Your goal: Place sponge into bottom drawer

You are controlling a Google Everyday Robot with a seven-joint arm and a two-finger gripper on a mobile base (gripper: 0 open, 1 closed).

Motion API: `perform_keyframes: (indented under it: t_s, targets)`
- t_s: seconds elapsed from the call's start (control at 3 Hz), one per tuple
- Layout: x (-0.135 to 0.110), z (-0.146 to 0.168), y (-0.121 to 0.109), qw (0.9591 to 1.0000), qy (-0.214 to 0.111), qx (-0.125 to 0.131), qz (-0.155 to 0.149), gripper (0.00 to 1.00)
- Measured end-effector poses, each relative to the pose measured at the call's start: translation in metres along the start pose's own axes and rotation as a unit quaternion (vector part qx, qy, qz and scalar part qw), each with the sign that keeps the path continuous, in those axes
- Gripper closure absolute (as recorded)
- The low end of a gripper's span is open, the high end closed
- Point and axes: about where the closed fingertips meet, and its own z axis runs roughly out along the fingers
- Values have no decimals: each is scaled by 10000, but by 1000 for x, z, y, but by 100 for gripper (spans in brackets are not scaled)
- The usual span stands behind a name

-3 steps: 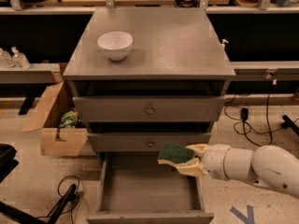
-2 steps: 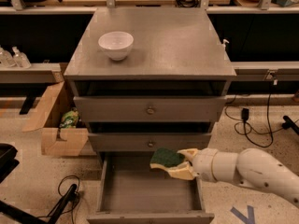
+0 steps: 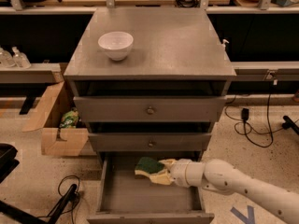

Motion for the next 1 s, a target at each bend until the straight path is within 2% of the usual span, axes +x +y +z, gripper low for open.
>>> perform_keyframes:
  t_s: [0.33, 0.67, 1.0]
  targets:
    - [28, 44, -18, 9990, -371, -59, 223, 100]
    - [59, 77, -33, 9967, -737, -134, 306, 100]
    - [102, 117, -36, 9959, -764, -408, 250, 100]
